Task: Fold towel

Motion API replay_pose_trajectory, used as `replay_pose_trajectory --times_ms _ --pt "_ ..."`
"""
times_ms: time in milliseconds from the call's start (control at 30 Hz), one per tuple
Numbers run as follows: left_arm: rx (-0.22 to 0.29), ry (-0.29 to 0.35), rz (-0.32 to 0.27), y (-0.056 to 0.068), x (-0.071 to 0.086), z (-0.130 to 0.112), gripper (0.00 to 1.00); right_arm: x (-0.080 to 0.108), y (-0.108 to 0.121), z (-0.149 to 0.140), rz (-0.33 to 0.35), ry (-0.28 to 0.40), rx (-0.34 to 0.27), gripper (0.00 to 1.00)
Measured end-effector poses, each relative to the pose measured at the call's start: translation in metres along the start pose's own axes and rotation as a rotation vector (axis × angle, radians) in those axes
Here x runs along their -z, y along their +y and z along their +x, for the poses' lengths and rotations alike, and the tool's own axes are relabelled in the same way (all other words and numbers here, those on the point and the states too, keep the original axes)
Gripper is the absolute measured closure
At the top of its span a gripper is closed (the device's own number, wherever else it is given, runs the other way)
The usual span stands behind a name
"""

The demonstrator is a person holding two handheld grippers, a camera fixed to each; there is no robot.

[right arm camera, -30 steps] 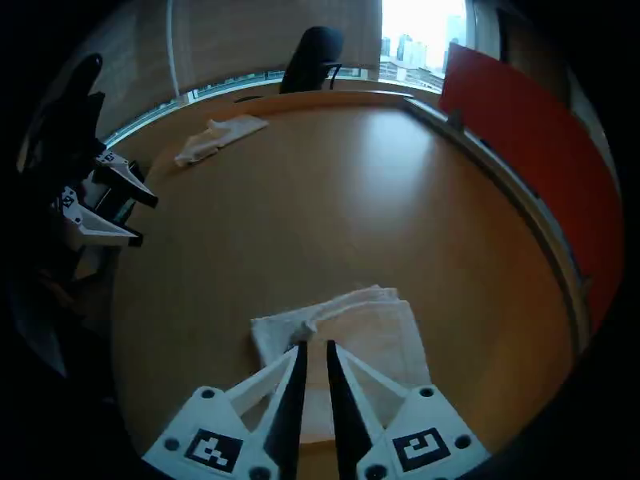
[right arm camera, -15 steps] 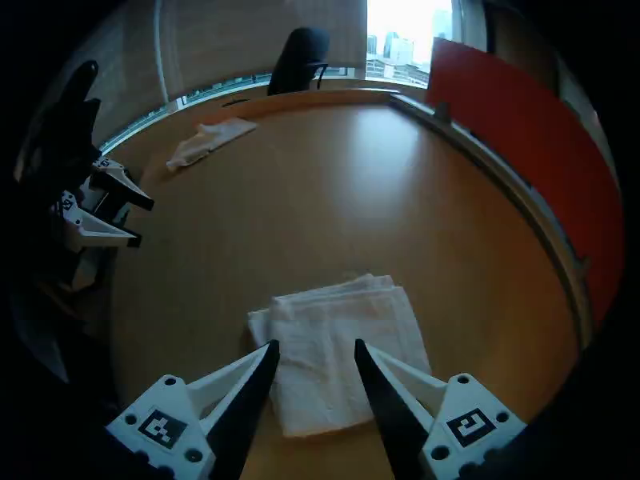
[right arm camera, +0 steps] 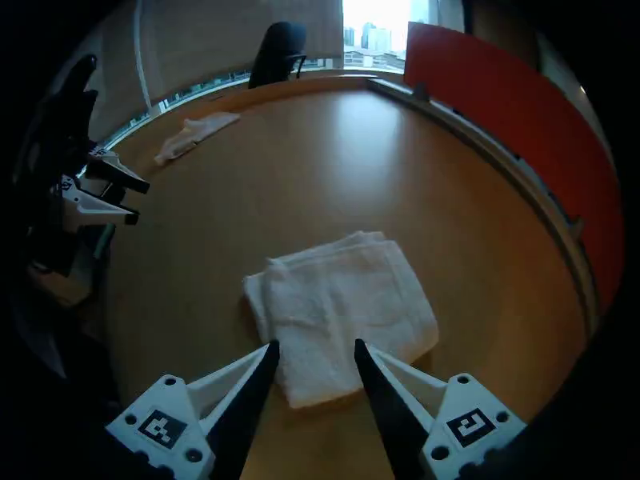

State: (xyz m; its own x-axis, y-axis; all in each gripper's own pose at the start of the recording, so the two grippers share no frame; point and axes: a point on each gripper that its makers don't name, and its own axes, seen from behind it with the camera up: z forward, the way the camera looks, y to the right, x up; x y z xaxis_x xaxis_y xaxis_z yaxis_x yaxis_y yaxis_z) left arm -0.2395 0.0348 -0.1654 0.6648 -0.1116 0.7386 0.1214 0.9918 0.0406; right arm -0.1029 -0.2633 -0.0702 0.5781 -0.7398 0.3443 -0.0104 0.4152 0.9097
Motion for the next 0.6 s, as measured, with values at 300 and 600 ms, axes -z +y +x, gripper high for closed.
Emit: replay_pose_trajectory --times_ms 300,600 --pt "-0.011 0.000 -0.002 0.002 -0.001 0.001 0.05 0.001 -0.006 -0.025 -0.015 -0.026 -0.041 0.28" --pt "-0.012 -0.001 -0.005 0.004 -0.002 0.000 0.05 0.000 -0.013 -0.048 -0.023 -0.056 -0.064 0.30"
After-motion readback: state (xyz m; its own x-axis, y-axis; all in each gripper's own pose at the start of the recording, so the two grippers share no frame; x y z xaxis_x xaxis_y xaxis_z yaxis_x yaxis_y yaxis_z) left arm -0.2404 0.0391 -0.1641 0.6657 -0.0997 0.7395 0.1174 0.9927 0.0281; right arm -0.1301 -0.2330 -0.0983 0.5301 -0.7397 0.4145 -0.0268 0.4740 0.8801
